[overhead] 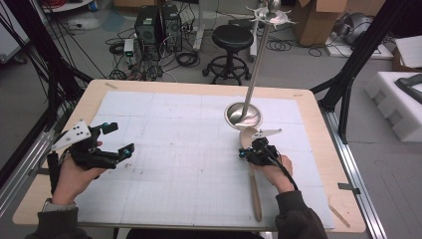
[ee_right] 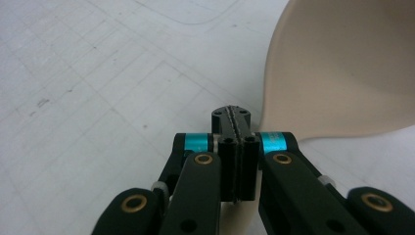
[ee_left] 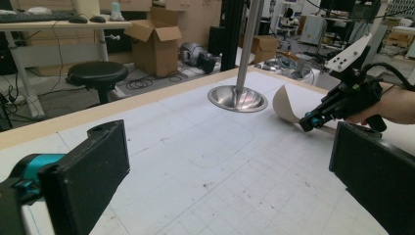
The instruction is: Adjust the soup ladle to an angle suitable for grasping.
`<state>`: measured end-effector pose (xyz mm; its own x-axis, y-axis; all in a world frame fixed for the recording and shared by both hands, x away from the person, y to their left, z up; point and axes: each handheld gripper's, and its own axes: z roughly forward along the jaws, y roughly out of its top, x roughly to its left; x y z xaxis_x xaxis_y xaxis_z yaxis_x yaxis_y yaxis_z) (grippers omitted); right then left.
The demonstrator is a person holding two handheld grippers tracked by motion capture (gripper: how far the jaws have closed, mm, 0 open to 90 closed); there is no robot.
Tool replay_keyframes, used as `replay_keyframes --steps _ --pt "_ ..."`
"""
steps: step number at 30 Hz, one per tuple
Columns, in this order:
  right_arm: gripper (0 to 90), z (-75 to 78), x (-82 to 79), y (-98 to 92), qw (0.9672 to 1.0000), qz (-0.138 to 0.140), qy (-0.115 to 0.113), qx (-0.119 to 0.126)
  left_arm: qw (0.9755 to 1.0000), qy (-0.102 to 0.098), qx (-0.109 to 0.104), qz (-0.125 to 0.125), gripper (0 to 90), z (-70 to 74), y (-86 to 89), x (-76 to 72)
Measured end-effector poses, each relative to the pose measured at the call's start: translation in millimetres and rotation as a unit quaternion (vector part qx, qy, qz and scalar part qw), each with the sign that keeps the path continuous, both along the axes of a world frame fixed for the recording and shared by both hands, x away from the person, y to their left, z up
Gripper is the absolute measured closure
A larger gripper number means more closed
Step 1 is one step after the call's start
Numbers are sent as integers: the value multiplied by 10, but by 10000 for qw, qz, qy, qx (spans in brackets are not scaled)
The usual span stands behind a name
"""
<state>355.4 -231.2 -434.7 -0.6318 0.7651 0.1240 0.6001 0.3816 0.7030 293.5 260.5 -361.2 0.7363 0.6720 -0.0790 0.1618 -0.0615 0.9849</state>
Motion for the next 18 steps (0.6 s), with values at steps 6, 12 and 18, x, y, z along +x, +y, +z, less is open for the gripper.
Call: replay_keyframes --steps 6,12,18 --pt "900 -2 -13 -82 9999 -109 -4 -8 10000 20 22 -2 18 -3 -6 2" --pt "900 -41 -21 -118 9998 -185 27 -63 10000 20 47 -6 18 -9 -13 8" --pt "900 -31 -27 -129 9997 -44 148 172 10000 44 78 -11 18 -17 -34 25"
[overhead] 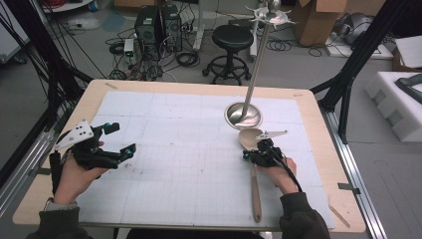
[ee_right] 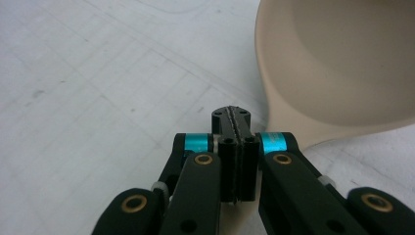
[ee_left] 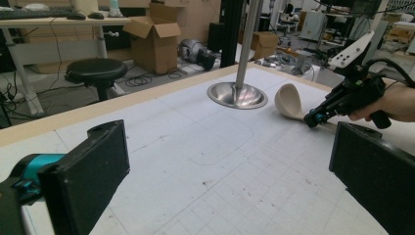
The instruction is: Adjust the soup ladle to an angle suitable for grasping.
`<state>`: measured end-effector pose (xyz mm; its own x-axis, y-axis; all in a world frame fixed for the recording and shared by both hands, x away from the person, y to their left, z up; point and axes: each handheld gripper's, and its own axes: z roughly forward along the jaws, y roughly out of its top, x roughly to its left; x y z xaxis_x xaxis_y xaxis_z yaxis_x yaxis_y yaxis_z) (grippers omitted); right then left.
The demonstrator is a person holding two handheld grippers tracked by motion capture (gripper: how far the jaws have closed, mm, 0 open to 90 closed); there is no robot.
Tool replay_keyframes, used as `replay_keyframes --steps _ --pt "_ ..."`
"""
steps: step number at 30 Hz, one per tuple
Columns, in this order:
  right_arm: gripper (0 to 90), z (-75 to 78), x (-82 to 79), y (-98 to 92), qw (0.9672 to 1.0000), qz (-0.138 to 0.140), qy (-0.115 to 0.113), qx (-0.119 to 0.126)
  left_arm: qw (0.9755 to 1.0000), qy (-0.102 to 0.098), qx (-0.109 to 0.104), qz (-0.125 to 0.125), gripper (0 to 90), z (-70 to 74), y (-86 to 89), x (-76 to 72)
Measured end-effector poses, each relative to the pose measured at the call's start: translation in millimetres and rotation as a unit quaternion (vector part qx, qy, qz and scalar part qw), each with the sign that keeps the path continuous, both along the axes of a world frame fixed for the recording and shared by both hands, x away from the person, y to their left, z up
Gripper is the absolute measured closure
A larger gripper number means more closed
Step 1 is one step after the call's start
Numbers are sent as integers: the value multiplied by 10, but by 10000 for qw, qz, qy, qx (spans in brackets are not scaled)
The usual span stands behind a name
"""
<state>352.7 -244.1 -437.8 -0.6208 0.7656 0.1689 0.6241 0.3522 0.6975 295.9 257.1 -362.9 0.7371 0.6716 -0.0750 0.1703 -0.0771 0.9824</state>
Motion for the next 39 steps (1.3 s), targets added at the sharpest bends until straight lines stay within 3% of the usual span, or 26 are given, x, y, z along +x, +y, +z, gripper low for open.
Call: replay_keyframes --steps 2,4,9,10,13,14,17,18,21,22,32,39 --pt "900 91 -83 -36 9997 94 -172 157 10000 13 -4 -3 18 -4 -4 6" --pt "900 122 -125 -58 9995 148 -218 156 10000 25 -2 -4 18 -5 -4 10" --pt "900 194 -454 -244 9986 443 -290 87 10000 19 -6 -13 18 -4 0 12" --pt "900 171 -604 -357 9979 564 -295 124 10000 12 1 -9 18 -4 1 13" --pt "900 140 -739 -454 9974 640 -289 185 10000 24 -12 -1 18 -3 -4 14" --pt "900 95 -898 -561 9968 685 -275 292 10000 18 -16 -5 18 -4 -7 18" --pt "900 46 -1022 -617 9967 695 -260 338 10000 25 -5 1 18 -5 -19 29" --pt "900 4 -1136 -636 9959 788 -273 347 10000 36 3 -10 18 -6 -23 32" --pt "900 -22 -1221 -633 9949 902 -257 380 10000 41 19 -10 18 -10 -38 42" --pt "900 -41 -1315 -609 9937 1016 -261 389 10000 42 26 -15 18 -12 -42 45" --pt "900 -90 -1457 -569 9908 1312 -161 277 10000 43 28 -26 18 -15 -41 52" --pt "900 -134 -1492 -558 9892 1364 -138 521 10000 60 39 -26 18 -23 -54 57"
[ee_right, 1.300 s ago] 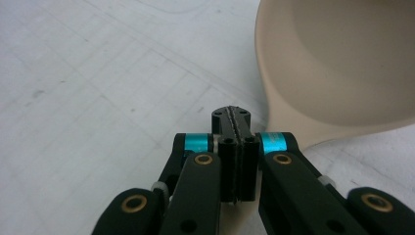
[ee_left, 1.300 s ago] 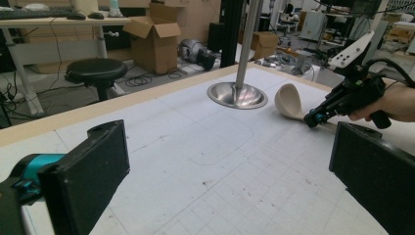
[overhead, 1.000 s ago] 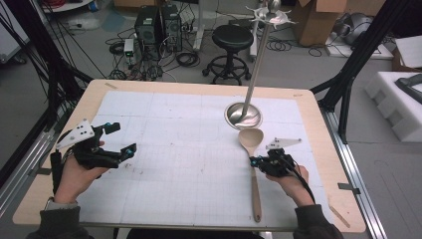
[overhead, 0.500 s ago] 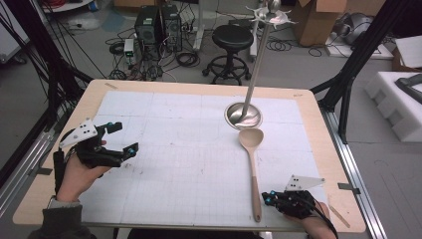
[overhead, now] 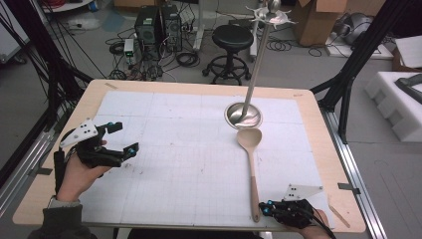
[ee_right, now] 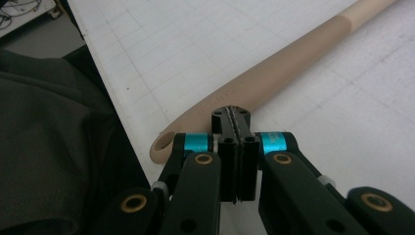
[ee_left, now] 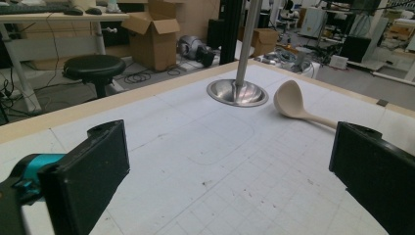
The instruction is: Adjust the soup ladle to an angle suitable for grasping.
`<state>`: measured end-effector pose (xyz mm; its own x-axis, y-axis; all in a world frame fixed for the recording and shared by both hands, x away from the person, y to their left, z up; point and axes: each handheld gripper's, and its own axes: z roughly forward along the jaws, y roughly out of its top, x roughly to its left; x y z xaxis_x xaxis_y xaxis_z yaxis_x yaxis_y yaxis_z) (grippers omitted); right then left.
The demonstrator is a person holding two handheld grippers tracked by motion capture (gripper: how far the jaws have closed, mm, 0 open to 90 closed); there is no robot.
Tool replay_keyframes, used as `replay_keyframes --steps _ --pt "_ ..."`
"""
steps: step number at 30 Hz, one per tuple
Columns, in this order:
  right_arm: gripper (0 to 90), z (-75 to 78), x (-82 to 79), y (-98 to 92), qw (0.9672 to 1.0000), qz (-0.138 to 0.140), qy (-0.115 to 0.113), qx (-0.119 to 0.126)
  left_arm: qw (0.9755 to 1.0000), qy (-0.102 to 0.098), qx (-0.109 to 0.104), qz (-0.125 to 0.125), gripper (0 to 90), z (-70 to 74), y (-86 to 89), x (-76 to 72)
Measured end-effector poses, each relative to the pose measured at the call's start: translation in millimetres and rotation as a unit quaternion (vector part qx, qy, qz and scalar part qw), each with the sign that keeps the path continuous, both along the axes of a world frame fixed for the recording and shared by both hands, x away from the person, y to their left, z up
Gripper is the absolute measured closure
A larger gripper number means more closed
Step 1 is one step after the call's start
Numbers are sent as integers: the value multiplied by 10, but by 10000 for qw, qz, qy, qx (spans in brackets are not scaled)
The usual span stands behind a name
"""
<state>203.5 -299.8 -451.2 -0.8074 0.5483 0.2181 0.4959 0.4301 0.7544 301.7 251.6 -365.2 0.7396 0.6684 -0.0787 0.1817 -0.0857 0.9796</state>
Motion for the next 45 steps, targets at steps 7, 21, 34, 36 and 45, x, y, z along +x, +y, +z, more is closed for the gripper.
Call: replay_keyframes --steps 7,21,34,36,45 --pt "900 -15 41 165 9997 247 -30 21 10000 7 53 -12 18 -4 -15 1" --pt "900 15 93 388 9988 477 -64 -73 10000 -11 36 -10 18 2 -9 -10" --pt "900 16 144 574 9973 699 -71 -210 10000 -2 56 -22 18 -1 -15 -11" --pt "900 45 170 582 9968 753 -99 -262 10000 -16 29 -20 18 4 -5 -10" --pt "900 338 681 566 9981 341 -487 -185 10000 -24 20 -9 18 8 3 -14"
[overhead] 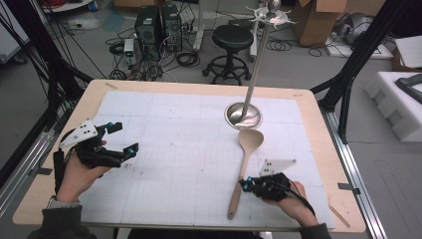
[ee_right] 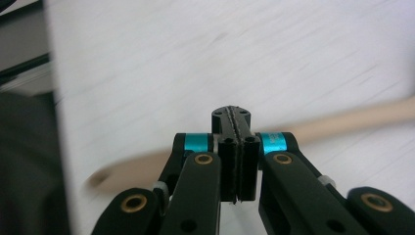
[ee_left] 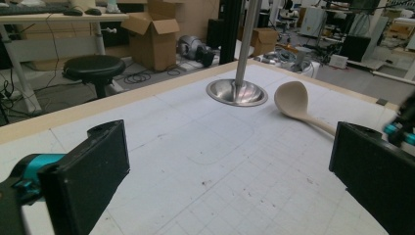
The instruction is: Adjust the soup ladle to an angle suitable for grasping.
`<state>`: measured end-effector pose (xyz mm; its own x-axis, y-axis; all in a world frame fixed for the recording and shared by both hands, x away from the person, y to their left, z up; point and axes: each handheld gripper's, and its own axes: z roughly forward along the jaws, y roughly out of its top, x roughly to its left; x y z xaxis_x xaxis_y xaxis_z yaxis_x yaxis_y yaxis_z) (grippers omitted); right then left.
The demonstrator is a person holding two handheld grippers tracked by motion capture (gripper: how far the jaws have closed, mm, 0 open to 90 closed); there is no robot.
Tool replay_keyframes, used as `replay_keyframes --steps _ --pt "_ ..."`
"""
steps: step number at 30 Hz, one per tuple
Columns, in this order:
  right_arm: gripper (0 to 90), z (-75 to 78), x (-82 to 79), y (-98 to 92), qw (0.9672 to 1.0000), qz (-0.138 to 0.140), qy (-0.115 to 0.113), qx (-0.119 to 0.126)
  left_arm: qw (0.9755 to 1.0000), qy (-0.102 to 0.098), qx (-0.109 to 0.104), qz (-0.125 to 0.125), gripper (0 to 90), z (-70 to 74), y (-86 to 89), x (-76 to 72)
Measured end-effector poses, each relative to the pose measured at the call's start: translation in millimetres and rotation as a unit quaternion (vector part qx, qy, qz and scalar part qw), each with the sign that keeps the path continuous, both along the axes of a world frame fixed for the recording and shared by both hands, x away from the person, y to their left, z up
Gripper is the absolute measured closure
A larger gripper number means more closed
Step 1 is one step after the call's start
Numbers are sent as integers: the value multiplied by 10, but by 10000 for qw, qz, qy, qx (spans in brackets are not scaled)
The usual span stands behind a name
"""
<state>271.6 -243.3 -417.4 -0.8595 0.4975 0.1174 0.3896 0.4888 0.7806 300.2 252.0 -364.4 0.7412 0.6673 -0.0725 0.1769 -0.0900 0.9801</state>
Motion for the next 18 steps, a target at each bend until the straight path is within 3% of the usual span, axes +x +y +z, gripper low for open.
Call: replay_keyframes --steps 4,7,13,18 --pt "900 50 391 58 9998 -202 -15 19 10000 14 34 -17 18 -6 1 8" --pt "900 25 656 117 9995 -268 -65 -133 10000 8 -34 14 18 5 31 4" --pt "900 -65 912 73 9980 -534 138 -309 10000 10 -38 2 18 5 35 4" --pt "900 -127 1025 99 9972 -623 122 -407 10000 27 -13 -6 18 -2 27 13"
